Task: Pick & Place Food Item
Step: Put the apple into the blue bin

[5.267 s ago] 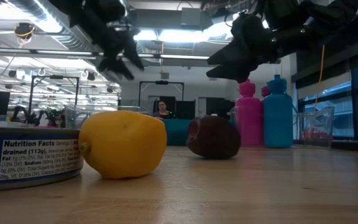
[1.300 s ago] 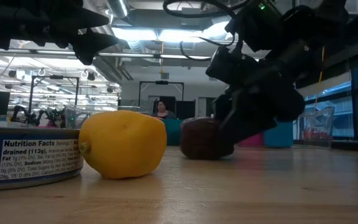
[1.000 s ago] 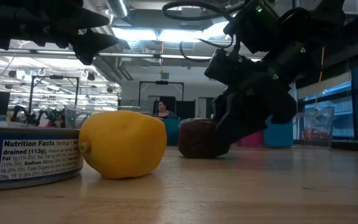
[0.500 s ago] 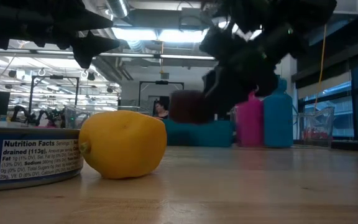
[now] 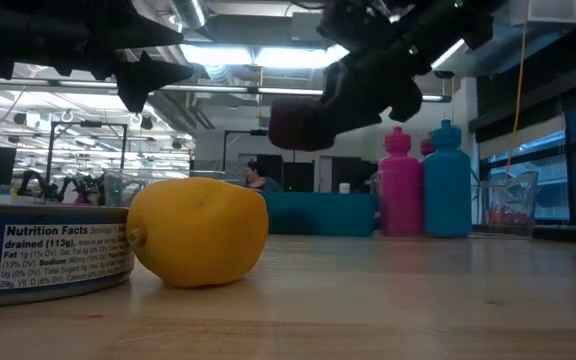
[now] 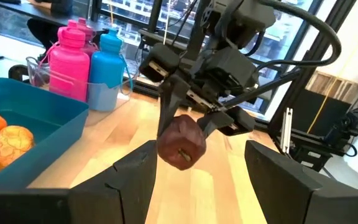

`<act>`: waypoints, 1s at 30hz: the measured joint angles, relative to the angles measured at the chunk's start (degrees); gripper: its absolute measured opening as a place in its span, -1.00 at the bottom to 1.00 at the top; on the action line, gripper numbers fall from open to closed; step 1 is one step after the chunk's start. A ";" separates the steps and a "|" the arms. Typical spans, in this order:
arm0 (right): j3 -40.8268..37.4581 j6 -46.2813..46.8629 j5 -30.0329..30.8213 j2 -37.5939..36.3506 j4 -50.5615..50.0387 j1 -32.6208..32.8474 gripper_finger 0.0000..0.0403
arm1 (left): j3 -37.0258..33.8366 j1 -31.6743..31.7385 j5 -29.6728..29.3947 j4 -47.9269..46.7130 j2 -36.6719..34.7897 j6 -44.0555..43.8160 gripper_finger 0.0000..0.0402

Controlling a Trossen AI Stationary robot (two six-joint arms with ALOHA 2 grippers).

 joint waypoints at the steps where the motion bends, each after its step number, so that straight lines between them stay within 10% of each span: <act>1: 0.32 -0.30 0.54 0.00 -0.43 0.00 0.01 | 0.00 0.00 -0.05 0.03 0.00 -0.15 0.17; 15: 8.41 -7.18 4.45 0.00 -0.56 0.02 0.01 | 0.00 2.03 -10.29 7.25 7.67 -18.43 0.17; 30: 8.55 -7.33 4.81 0.00 -2.46 1.44 0.01 | 13.71 2.89 0.14 14.52 27.89 -23.36 0.43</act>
